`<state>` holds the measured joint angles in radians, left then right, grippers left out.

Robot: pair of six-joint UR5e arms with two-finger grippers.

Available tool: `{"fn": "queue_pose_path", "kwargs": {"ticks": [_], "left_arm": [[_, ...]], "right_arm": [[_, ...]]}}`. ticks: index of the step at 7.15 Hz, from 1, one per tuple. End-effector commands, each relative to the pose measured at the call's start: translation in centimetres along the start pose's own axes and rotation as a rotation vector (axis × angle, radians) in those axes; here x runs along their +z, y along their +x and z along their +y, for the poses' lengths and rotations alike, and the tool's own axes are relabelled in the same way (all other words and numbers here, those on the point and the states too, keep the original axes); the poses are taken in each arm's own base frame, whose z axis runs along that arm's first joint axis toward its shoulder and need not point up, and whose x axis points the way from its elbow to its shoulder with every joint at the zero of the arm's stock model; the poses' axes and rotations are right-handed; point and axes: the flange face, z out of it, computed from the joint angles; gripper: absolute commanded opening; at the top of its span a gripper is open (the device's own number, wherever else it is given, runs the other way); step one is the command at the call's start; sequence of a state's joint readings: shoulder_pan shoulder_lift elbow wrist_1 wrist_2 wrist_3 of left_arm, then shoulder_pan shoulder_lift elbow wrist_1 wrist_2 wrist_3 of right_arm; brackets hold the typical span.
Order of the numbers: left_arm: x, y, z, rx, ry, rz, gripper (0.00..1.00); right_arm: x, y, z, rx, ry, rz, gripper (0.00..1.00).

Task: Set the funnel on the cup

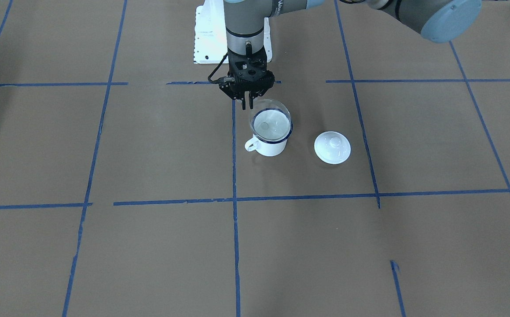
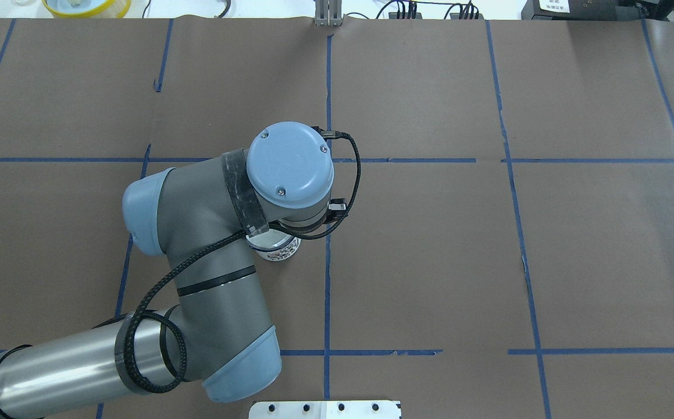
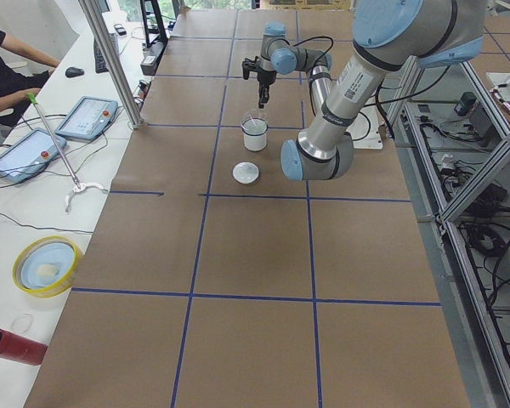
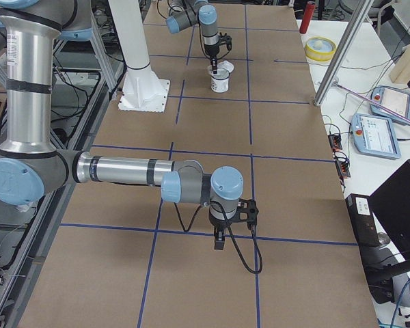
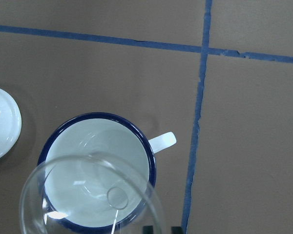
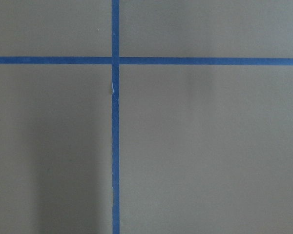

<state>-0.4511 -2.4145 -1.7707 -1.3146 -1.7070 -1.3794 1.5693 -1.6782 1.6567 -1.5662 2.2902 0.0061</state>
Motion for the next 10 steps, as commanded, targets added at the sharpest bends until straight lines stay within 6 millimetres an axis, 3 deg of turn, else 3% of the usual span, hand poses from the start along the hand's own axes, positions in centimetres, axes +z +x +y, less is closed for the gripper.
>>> {"fn": "queue_pose_path", "kwargs": {"ticks": [1, 2, 4, 6, 8, 9, 10], "left_arm": [[1.9, -1.5, -0.7, -0.002, 0.039, 0.017, 1.00], [1.6, -2.3, -2.1, -0.015, 0.062, 0.021, 1.00], [-2.0, -4.7, -4.4, 0.057, 0.120, 0.088, 1.00], [-2.0, -7.6, -5.2, 0.060, 0.156, 0.171, 1.00], [-4.7, -11.7, -11.3, 0.119, 0.195, 0.190, 1.00], [-5.9, -16.5, -15.3, 0.189, 0.159, 0.193, 1.00], [-6.5, -23.4, -19.7, 0.269, 0.137, 0.191, 1.00]], "right_arm": [[0.0, 0.0, 0.0, 0.000, 0.000, 0.000, 1.00], [0.0, 0.0, 0.0, 0.000, 0.000, 0.000, 1.00], [-0.1, 0.0, -0.1, -0.001, 0.001, 0.000, 1.00], [0.0, 0.0, 0.0, 0.000, 0.000, 0.000, 1.00], [0.0, 0.0, 0.0, 0.000, 0.000, 0.000, 1.00], [0.0, 0.0, 0.0, 0.000, 0.000, 0.000, 1.00], [0.0, 0.0, 0.0, 0.000, 0.000, 0.000, 1.00]]}}
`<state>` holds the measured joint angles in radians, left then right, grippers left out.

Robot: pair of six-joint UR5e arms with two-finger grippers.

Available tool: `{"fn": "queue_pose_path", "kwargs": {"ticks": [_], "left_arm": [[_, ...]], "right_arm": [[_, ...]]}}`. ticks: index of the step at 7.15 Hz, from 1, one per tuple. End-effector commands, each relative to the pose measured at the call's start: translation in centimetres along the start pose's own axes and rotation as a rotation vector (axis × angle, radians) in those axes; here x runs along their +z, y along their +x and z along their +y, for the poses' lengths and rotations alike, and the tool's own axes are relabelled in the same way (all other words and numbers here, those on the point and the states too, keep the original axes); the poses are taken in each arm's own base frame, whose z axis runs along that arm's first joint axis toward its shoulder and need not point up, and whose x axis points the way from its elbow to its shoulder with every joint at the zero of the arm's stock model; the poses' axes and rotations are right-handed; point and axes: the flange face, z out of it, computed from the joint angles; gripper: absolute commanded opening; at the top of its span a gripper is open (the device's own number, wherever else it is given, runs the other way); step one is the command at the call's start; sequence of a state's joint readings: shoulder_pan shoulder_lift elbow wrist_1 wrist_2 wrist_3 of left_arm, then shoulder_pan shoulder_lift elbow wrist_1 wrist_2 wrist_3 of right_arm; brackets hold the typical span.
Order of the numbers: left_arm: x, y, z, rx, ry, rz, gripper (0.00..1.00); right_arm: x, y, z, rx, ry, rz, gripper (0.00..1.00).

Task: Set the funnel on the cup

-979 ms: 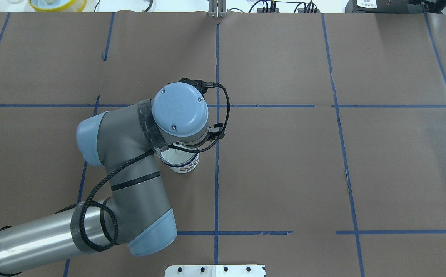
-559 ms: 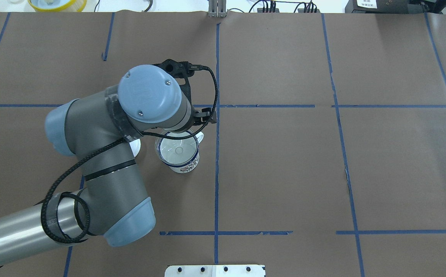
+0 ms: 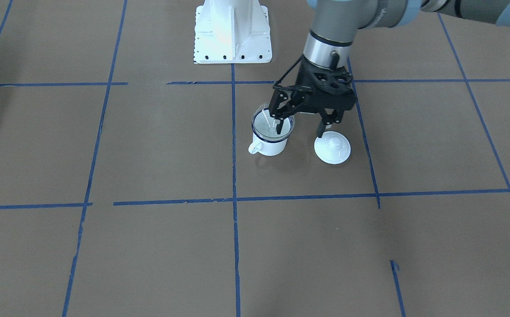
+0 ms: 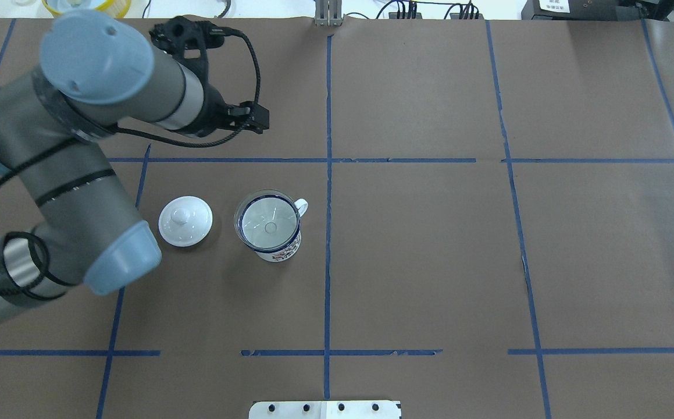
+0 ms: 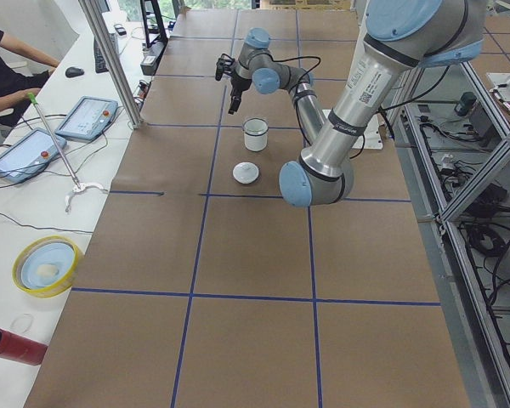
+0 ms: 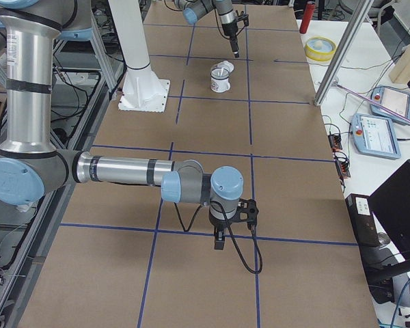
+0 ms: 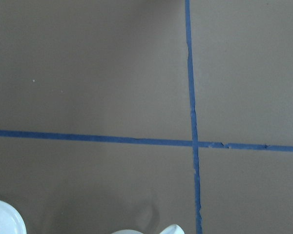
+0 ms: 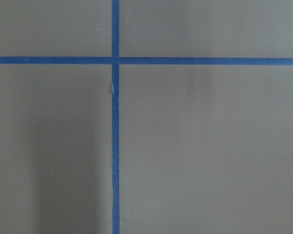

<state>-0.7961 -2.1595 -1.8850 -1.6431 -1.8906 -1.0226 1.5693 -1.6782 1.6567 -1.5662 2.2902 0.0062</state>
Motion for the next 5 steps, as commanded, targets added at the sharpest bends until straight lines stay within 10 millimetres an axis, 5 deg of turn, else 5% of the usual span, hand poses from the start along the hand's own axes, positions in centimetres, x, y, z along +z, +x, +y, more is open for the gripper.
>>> {"fn": "queue_pose_path", "kwargs": {"ticks": [1, 2, 3, 5], "left_arm": [[-3.5, -14.9, -5.9, 0.154, -0.063, 0.010, 1.00], [-4.9, -22.9, -8.8, 0.157, -0.103, -0.001, 1.00], [-5.7, -29.7, -8.2, 0.142, -0.131, -0.005, 1.00], [-7.3, -43.1, -3.4, 0.194, -0.173, -0.088, 1.00]], "right_arm": [[0.0, 0.0, 0.0, 0.000, 0.000, 0.000, 1.00], [0.0, 0.0, 0.0, 0.000, 0.000, 0.000, 1.00], [0.0, 0.0, 0.0, 0.000, 0.000, 0.000, 1.00], [0.0, 0.0, 0.0, 0.000, 0.000, 0.000, 1.00]]}}
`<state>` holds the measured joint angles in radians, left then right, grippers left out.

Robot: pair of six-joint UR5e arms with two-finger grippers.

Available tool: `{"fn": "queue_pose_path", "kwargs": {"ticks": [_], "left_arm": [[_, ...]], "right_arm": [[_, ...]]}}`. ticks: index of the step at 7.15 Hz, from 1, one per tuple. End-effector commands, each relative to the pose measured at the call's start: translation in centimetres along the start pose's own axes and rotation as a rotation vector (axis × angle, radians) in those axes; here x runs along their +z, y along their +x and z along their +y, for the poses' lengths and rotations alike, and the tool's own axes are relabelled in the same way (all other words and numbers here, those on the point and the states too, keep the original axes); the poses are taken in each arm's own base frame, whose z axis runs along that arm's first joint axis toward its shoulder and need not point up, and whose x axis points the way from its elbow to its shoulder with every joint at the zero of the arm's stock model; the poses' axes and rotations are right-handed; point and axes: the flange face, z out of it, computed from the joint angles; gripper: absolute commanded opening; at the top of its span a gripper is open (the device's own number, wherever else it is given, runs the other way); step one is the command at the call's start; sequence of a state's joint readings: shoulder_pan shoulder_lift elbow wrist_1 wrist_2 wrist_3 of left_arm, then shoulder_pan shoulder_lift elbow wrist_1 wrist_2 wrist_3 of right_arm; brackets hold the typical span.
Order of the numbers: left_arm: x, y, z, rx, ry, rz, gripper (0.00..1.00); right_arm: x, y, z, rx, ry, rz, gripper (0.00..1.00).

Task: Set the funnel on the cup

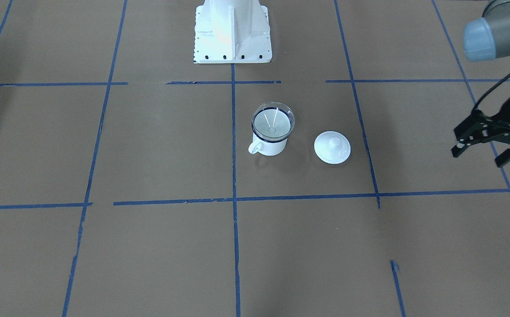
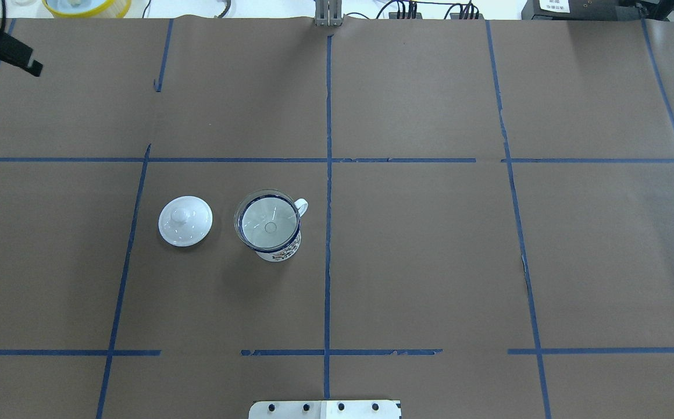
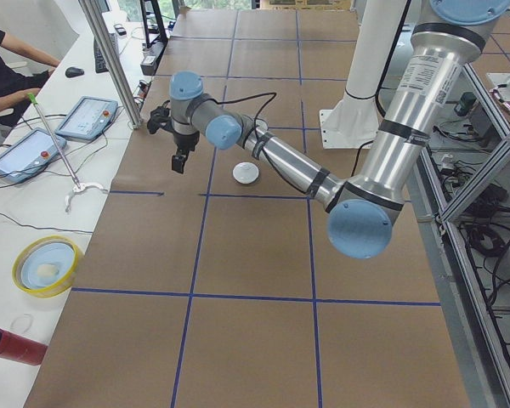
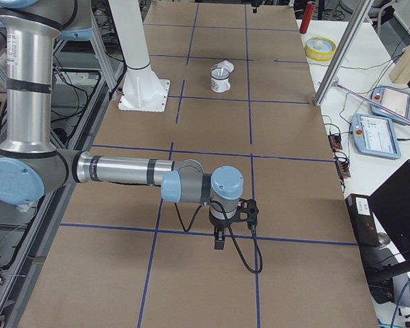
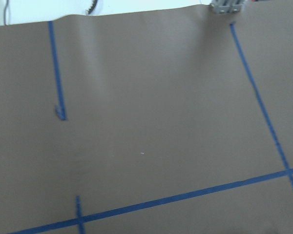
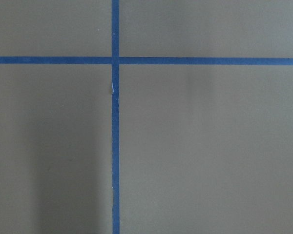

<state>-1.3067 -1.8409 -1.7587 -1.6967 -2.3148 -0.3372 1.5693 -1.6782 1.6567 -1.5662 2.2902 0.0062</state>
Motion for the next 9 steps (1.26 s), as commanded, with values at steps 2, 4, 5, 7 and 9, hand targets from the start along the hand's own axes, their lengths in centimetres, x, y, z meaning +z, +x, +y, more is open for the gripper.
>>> {"fn": "queue_pose_path", "kwargs": {"ticks": [2, 4, 5, 7, 9], "left_arm": [[0.6, -16.1, 14.3, -0.032, -0.115, -0.071, 1.00], [-0.3, -20.3, 19.3, -0.128, -0.132, -0.095, 1.00], [0.2, -20.9, 19.6, -0.137, -0.145, -0.095, 1.00], [0.4, -21.9, 21.0, -0.161, -0.159, -0.098, 1.00], [0.1, -23.1, 23.2, -0.201, -0.166, -0.102, 1.00]], "right_arm": [[0.1, 0.0, 0.0, 0.001, -0.001, 0.000, 1.00], [0.0, 0.0, 0.0, 0.000, 0.000, 0.000, 1.00], [0.0, 0.0, 0.0, 0.000, 0.000, 0.000, 1.00], [-0.1, 0.0, -0.1, -0.001, 0.001, 0.000, 1.00], [-0.1, 0.0, -0.1, -0.001, 0.001, 0.000, 1.00]]}}
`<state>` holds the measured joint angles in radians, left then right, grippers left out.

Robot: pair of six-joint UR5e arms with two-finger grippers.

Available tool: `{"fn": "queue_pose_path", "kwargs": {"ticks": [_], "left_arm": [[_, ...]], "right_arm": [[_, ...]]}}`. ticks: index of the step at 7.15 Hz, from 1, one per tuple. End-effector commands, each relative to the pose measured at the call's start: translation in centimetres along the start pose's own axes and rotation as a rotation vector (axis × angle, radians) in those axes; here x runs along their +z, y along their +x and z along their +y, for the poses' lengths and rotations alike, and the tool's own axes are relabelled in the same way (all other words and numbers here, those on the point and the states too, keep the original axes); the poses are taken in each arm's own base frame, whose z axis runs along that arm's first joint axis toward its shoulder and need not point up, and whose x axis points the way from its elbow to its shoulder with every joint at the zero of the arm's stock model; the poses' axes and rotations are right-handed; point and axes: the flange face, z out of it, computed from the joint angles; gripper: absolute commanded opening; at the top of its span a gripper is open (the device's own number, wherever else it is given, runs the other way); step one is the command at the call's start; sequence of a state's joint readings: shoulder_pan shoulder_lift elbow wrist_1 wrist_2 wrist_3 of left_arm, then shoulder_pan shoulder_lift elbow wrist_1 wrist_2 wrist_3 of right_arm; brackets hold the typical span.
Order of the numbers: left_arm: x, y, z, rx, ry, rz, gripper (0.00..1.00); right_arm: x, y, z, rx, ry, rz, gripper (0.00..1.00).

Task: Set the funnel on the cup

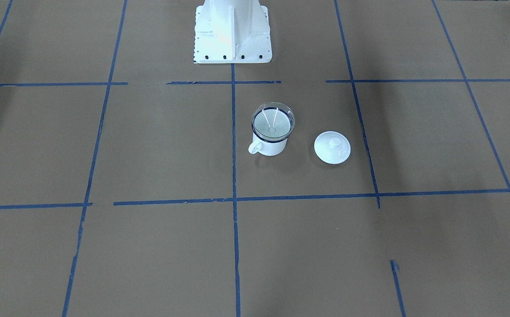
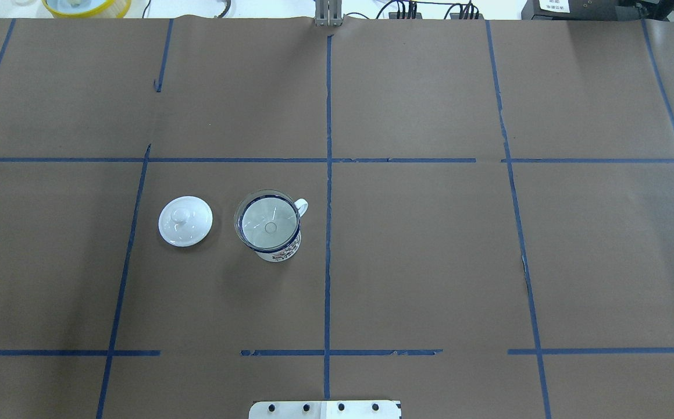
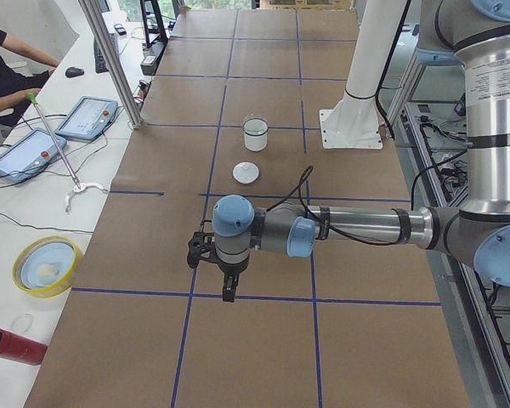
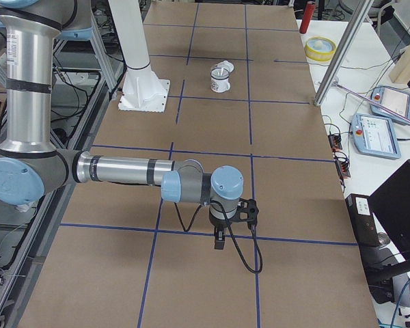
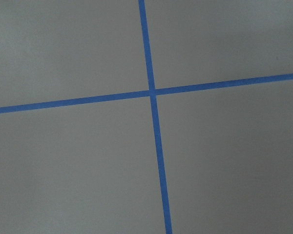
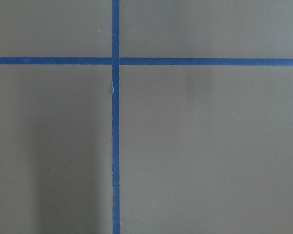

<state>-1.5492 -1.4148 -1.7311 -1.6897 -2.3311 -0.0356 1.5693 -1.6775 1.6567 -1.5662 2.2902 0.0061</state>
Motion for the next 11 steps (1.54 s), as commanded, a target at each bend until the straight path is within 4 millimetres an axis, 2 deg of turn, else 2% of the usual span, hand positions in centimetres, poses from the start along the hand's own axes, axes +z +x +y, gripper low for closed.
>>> {"fn": "queue_pose_path", "kwargs": {"ticks": [1, 3, 11], "left_arm": [[0.0, -0.9, 0.7, -0.042, -0.022, -0.002, 1.00], [-1.0, -1.7, 0.4, -0.080, -0.022, -0.004, 1.00], [-1.3, -1.3, -0.2, -0.072, -0.014, -0.004, 1.00]], "right_arm": [[0.0, 0.0, 0.0, 0.000, 0.000, 0.000, 1.00], [0.0, 0.0, 0.0, 0.000, 0.000, 0.000, 1.00], [0.0, 0.0, 0.0, 0.000, 0.000, 0.000, 1.00]]}}
